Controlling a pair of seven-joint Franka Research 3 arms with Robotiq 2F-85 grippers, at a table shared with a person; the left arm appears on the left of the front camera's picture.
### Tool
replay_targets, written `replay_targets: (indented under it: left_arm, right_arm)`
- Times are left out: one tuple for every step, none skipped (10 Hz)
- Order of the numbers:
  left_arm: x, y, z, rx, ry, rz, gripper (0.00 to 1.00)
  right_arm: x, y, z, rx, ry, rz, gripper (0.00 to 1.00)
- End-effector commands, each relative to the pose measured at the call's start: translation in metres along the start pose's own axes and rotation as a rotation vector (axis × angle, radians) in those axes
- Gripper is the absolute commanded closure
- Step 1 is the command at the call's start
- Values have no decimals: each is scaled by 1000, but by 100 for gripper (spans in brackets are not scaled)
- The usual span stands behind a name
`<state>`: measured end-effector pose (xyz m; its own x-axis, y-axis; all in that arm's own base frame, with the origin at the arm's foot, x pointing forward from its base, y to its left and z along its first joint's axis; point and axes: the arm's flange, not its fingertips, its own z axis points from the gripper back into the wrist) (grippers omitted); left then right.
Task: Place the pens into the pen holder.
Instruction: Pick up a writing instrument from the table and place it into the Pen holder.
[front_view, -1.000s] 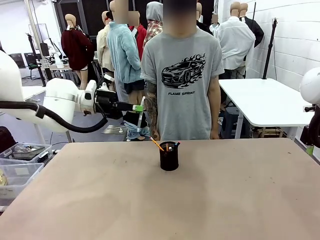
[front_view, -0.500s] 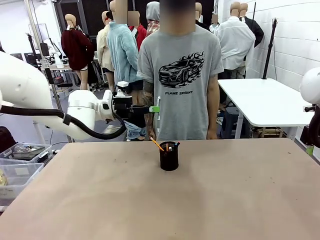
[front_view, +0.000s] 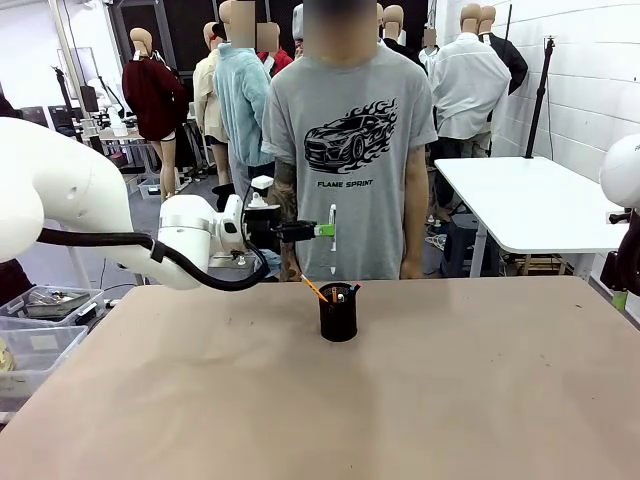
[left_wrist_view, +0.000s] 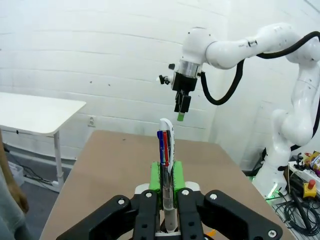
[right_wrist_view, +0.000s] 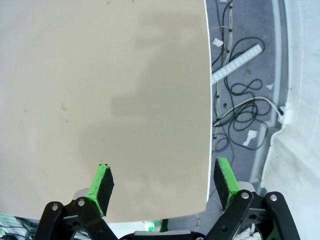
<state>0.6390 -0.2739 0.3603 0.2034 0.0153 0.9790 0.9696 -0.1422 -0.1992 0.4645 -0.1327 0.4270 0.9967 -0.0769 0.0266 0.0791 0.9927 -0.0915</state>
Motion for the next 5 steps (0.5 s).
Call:
replay_targets:
  left_arm:
    - [-14, 3, -9, -25, 65, -44, 100]
    - [-21, 4, -10, -47, 93, -27, 100]
    - [-25, 6, -9, -45, 101, -29, 100]
    - [-30, 7, -6, -42, 115, -36, 100]
    - [-35, 8, -2, -41, 126, -30, 100]
  right_arm:
    - [0, 1, 1, -4, 8, -13, 0]
    - [0, 1, 1, -4, 8, -13, 0]
    - [0, 1, 1, -4, 8, -13, 0]
    - [0, 1, 1, -4, 8, -13, 0]
    - [0, 1, 1, -4, 8, -13, 0]
